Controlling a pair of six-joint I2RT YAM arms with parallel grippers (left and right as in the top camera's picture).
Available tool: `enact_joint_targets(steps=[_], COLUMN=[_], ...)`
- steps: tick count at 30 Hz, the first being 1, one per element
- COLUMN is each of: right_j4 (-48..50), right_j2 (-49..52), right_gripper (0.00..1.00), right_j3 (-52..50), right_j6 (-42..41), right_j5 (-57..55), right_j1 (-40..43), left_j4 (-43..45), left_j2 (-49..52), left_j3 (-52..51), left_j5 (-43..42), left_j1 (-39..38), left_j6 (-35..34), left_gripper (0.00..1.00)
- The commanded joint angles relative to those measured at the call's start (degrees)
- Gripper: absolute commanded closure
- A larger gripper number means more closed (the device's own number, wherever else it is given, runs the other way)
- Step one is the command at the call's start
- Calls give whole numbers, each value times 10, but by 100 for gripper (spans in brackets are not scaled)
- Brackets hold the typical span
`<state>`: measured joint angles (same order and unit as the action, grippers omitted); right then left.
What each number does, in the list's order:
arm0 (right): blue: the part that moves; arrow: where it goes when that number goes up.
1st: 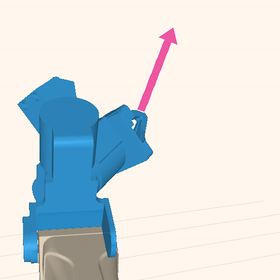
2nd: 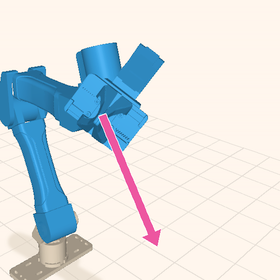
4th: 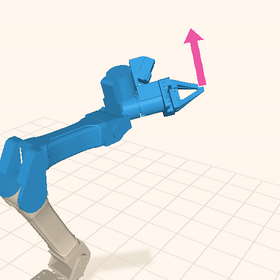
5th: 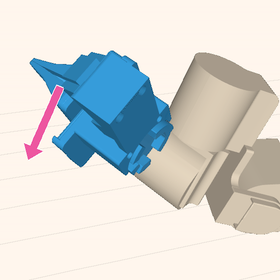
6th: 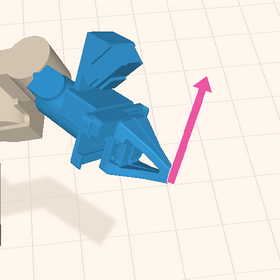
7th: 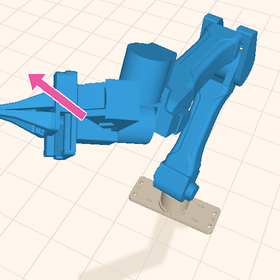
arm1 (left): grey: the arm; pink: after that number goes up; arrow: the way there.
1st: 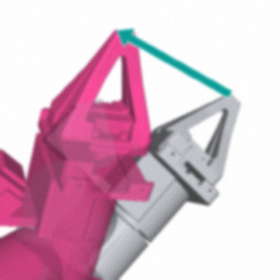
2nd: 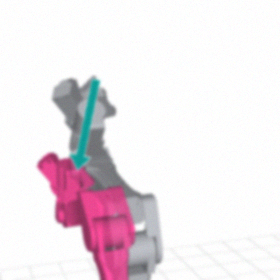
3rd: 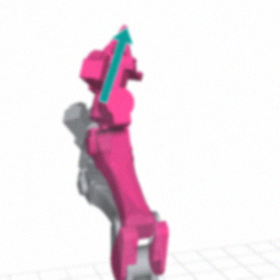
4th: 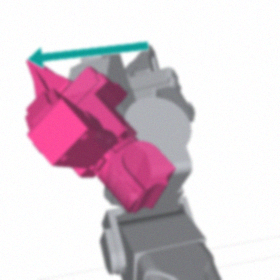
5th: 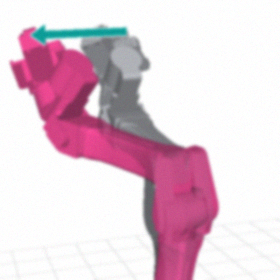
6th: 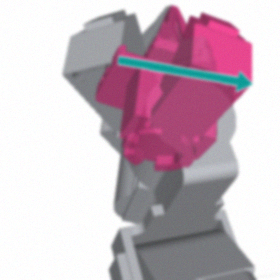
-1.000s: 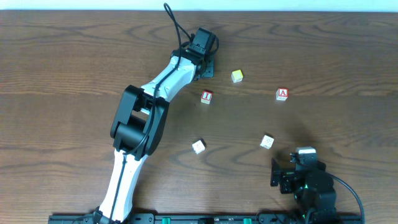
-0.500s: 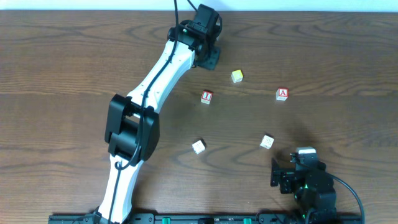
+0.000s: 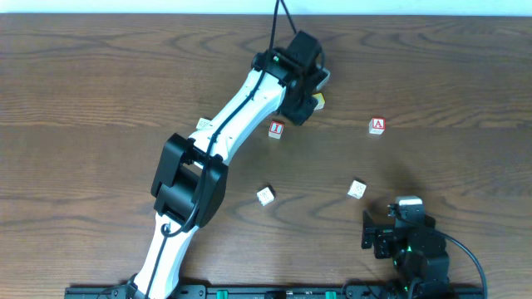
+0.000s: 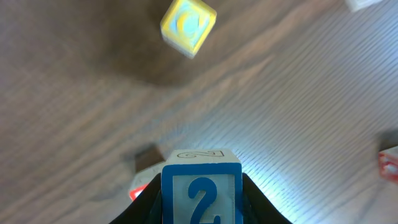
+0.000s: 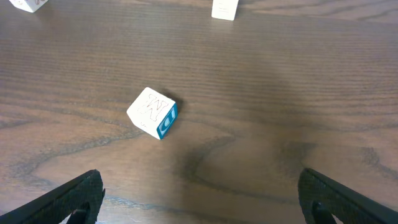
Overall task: Spell out Ai2
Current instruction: 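Carry the blue '2' block beside the red 'I' block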
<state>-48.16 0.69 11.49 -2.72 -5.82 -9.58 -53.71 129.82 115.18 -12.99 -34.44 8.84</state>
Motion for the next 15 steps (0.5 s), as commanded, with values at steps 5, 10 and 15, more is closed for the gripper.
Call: enact_joint_targets(steps=[5,10,15], right_j4=[-1,-1,-1], right_j2=[-4,-4,-4], right_gripper=[1,1,1], right_j3=[-7,-7,-7], right_j6=[7,7,7], right_j5=[0,0,0], right_j1=[4,4,4], left_j4=[61,83,89], left_j2=[-7,-7,-7], left_j3=[-84,-91,-97], left_j5=[-2,-2,-5], left_j1=[0,-4,-12], left_j6=[-26,-27,-26], left_gripper=[94,94,94])
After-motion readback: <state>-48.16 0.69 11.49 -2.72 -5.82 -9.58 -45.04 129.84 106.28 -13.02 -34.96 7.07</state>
